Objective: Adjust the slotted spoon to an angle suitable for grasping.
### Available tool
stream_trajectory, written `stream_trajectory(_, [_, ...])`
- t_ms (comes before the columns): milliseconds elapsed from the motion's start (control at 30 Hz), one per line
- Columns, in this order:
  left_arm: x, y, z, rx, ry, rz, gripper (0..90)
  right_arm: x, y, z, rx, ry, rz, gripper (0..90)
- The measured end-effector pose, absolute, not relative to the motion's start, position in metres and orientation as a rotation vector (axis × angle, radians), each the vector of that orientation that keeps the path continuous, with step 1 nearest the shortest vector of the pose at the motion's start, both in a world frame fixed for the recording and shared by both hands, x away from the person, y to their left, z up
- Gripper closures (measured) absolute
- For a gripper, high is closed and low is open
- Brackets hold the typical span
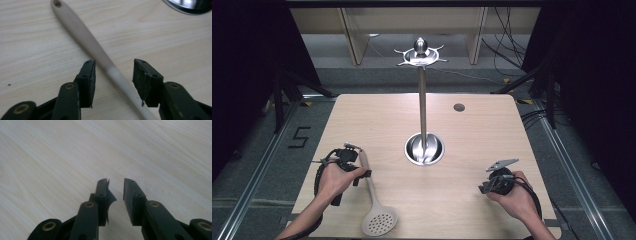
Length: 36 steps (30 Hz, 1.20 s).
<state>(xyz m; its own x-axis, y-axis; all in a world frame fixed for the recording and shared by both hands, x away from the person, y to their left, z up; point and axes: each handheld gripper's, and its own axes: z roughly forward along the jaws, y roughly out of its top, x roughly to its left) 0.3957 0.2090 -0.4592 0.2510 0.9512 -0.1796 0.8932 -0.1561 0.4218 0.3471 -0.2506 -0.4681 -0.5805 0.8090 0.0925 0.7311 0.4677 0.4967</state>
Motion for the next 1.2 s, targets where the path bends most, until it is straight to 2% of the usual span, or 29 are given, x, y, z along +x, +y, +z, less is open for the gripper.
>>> stream_trajectory(33, [0.401,0.209,-0.463,2.124,1.688,0.132,47.4,0.347,-0.251,-0.469,1.35,2.552,0.748,73.2])
stream_trajectory(133, [0.406,0.206,-0.468,2.133,1.765,0.116,44.0,0.347,-0.25,-0.469,1.362,2.553,0.748,72.8])
stream_trajectory(300, [0.414,0.201,-0.476,2.122,1.823,0.097,45.0,0.347,-0.25,-0.469,1.361,2.555,0.747,72.6])
stream_trajectory(433, [0.419,0.198,-0.477,2.178,1.807,0.084,46.7,0.347,-0.25,-0.469,1.355,2.556,0.747,72.3])
stream_trajectory(733, [0.428,0.192,-0.481,2.245,1.847,0.089,56.3,0.347,-0.25,-0.469,1.36,2.563,0.748,71.8])
stream_trajectory(867, [0.427,0.187,-0.481,2.223,1.891,0.094,56.9,0.347,-0.25,-0.469,1.359,2.565,0.747,71.7])
stream_trajectory(1000, [0.427,0.186,-0.481,2.24,1.858,0.063,60.2,0.346,-0.25,-0.469,1.357,2.565,0.75,71.7])
stream_trajectory(1100, [0.425,0.182,-0.48,2.241,1.828,0.027,65.4,0.347,-0.249,-0.469,1.355,2.567,0.747,71.7])
stream_trajectory(1133, [0.424,0.18,-0.478,2.27,1.802,-0.015,70.3,0.347,-0.249,-0.469,1.353,2.568,0.749,71.7])
stream_trajectory(1200, [0.423,0.178,-0.479,2.262,1.793,-0.003,72.5,0.347,-0.249,-0.469,1.355,2.567,0.749,71.7])
